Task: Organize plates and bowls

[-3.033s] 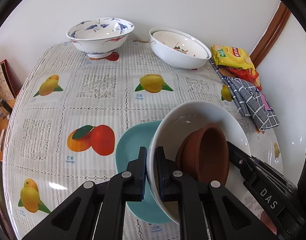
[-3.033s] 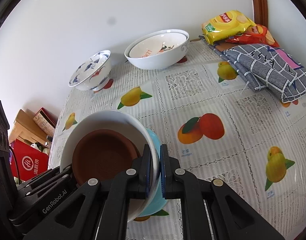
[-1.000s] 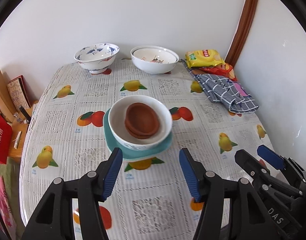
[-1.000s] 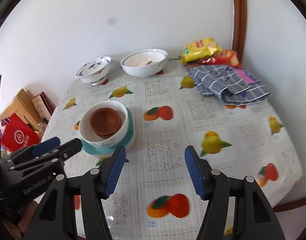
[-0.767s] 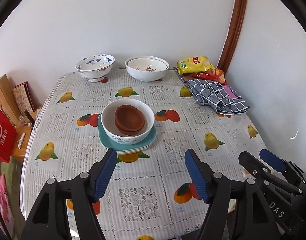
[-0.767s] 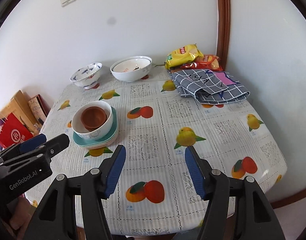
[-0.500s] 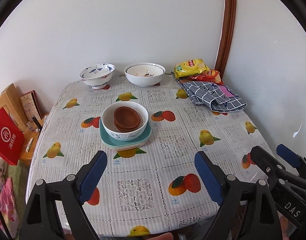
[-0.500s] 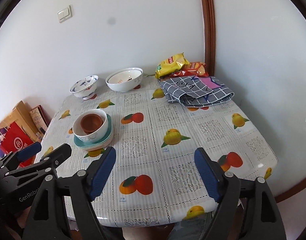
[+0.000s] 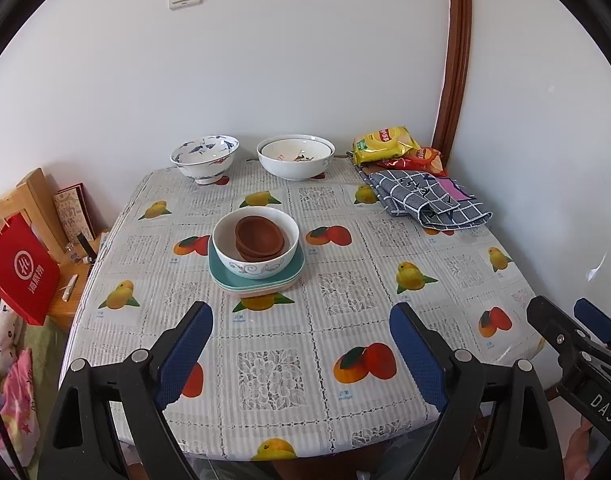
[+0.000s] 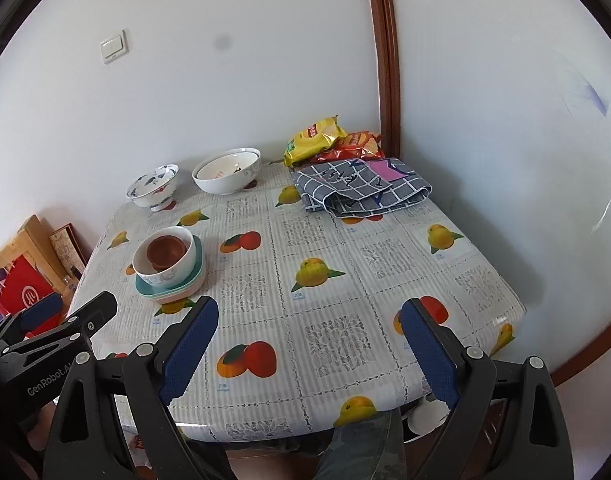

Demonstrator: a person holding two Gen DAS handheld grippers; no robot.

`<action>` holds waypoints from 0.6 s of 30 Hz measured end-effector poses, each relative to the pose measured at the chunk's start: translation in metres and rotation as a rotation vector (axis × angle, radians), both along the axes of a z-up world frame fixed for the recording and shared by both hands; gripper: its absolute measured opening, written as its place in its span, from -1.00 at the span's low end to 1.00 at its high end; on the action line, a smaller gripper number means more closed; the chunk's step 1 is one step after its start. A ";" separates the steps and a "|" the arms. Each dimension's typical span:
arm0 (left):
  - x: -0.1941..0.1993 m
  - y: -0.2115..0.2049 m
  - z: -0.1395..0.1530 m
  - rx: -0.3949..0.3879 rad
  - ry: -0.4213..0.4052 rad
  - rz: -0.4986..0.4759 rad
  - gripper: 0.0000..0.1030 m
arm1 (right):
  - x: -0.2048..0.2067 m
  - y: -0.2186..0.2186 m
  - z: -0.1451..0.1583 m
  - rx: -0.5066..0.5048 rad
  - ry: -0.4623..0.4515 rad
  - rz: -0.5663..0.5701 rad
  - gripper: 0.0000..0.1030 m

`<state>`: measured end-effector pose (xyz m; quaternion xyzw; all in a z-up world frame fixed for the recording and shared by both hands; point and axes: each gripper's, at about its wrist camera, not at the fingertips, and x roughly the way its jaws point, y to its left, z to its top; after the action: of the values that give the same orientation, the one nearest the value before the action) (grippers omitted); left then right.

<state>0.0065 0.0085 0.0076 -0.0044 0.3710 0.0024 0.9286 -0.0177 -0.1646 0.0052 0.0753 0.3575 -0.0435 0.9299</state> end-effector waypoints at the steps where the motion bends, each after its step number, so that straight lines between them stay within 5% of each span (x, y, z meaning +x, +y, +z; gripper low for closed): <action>1: 0.000 0.000 0.000 0.000 0.000 0.001 0.74 | -0.001 -0.001 0.000 0.002 -0.001 -0.002 0.78; 18: -0.006 0.003 0.000 0.002 0.002 0.018 0.75 | -0.009 0.013 0.002 -0.040 -0.012 0.023 0.78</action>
<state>0.0005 0.0115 0.0079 -0.0069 0.3720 0.0111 0.9281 -0.0265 -0.1517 0.0076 0.0530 0.3516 -0.0394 0.9338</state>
